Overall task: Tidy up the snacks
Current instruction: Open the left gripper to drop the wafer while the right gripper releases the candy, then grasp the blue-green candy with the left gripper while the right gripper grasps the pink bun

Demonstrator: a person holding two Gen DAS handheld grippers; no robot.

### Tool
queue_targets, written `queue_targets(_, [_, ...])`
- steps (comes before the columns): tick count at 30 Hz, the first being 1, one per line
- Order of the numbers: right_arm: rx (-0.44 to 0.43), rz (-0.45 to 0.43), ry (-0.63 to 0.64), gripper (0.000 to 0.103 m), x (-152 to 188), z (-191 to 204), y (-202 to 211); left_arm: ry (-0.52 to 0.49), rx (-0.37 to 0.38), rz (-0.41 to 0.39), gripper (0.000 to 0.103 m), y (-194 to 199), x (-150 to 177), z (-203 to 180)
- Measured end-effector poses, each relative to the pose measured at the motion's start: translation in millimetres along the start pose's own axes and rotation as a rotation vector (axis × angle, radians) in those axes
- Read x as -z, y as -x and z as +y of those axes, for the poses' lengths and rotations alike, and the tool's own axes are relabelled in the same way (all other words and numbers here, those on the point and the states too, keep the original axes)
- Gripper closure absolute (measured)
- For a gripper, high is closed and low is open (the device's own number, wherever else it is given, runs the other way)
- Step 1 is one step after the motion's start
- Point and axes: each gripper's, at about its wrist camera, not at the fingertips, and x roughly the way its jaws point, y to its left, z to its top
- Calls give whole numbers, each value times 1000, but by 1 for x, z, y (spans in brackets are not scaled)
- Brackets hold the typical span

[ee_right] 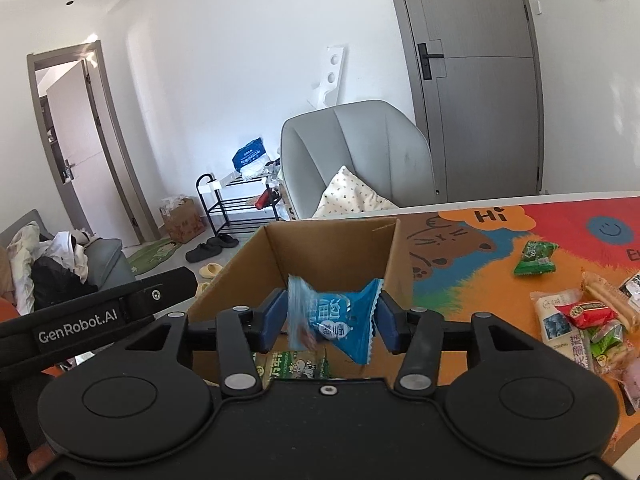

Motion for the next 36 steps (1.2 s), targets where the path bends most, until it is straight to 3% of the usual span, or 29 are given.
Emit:
queue_targets(6, [40,-21,-19,41,2,-18,20,-9,11,13,13,2,3,-10])
queue_targets(13, [123,-38,-59,39,13,-51,45,-23,37,16,9,10,8,-30])
queue_targets(17, [176,-63,-87,27,19,-73,61,-46,66,12,5,15,13,-48])
queue_targets(36, [333,-110,-211,24,53,-159,103,-139,141,27,5,20,48,-131])
